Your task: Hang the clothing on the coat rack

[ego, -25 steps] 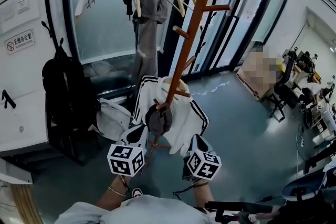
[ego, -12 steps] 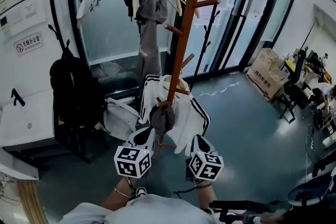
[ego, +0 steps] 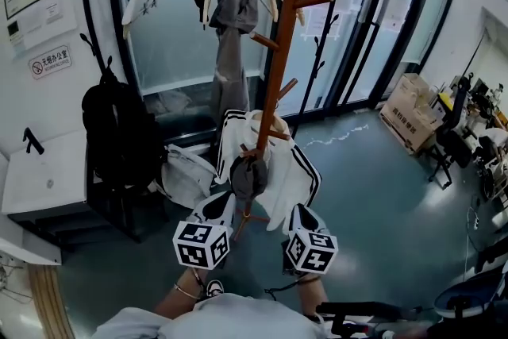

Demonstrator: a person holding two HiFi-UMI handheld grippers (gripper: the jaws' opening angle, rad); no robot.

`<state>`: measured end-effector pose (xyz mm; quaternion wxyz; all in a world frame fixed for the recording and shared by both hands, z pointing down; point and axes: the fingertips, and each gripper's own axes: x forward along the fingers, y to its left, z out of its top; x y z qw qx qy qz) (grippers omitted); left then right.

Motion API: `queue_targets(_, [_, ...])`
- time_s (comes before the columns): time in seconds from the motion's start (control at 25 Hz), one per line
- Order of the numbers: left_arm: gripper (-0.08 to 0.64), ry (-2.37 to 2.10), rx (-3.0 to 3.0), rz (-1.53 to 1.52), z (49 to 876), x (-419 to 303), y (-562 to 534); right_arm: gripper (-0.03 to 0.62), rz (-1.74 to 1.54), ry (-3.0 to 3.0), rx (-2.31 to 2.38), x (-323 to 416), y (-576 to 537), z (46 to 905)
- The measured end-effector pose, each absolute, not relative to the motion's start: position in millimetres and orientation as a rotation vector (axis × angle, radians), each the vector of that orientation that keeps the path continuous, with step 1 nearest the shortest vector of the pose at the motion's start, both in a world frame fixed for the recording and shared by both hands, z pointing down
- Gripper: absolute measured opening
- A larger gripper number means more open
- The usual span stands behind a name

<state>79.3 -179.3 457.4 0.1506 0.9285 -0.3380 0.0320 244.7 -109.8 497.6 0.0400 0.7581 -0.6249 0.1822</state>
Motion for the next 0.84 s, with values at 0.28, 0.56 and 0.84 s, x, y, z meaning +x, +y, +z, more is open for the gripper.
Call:
queue_targets(0.28, [0.008, -0.979, 2.673, 0.086, 452.2, 77.6, -178.2, 0.021, 0.570, -1.920, 2.332, 246.3, -109.4, 496.5])
queue_targets(0.56, [0.008, -0.978, 2.684, 0.081, 445.9, 75.4, -180.3, 0.021, 0.562, -1.924, 2.331, 241.8, -110.3, 493.2])
queue_targets(0.84, [0.008, -0.971, 2.684, 0.087, 448.9, 74.4, -181.9, 0.021, 0.550, -1.919, 2.336, 243.6, -112.4, 491.4])
